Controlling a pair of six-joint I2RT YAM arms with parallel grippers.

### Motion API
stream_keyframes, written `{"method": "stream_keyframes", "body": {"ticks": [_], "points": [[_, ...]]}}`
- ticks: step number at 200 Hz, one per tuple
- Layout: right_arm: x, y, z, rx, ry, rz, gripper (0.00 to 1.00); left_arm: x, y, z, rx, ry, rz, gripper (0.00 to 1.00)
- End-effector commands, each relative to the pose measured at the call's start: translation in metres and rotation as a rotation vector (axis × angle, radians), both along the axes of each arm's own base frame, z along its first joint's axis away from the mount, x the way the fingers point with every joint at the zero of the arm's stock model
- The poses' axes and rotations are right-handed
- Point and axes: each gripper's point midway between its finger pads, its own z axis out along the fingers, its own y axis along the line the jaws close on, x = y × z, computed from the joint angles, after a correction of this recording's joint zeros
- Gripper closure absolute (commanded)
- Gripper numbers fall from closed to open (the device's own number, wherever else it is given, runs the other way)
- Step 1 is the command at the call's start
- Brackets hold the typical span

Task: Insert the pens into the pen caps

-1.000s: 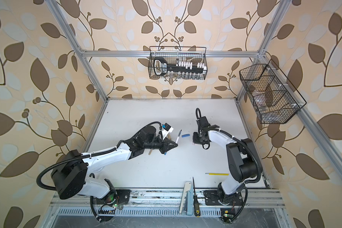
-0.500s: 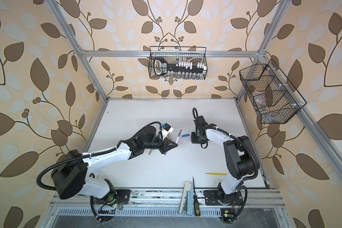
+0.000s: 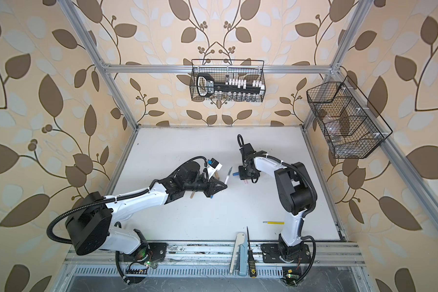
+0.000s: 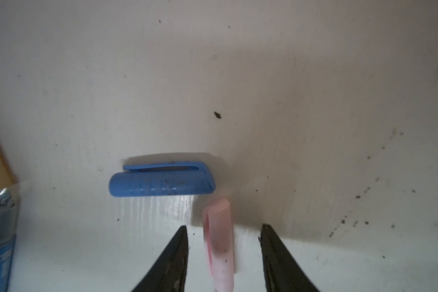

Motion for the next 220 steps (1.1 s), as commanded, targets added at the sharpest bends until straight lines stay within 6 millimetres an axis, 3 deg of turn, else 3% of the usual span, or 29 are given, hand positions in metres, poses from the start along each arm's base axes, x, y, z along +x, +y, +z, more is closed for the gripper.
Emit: {"method": "stream_keyframes", "body": {"ticks": [1, 51, 101, 107, 158, 220], "points": [[0.0, 0.002, -0.001, -0.036, 0.021, 0.042, 0.52, -0.004, 0.0, 0.015, -0.025, -0.066, -0.013, 1.0], [-0.004, 0.003, -0.009, -0.054, 0.039, 0.057, 0.55, -0.004, 0.001, 0.017, -0.024, -0.073, -0.007, 1.0], [-0.007, 0.001, -0.009, -0.053, 0.037, 0.056, 0.65, -0.003, 0.001, 0.015, -0.022, -0.068, -0.007, 1.0], [-0.015, -0.002, -0.015, -0.06, 0.056, 0.054, 0.67, -0.003, 0.001, 0.014, -0.02, -0.068, -0.007, 1.0], [-0.018, -0.002, -0.012, -0.049, 0.021, 0.049, 0.75, -0.002, 0.001, 0.01, -0.01, -0.063, 0.001, 1.0], [-0.021, 0.0, -0.003, -0.004, -0.044, 0.037, 0.78, 0.001, 0.0, 0.005, -0.006, -0.057, 0.007, 1.0]]}}
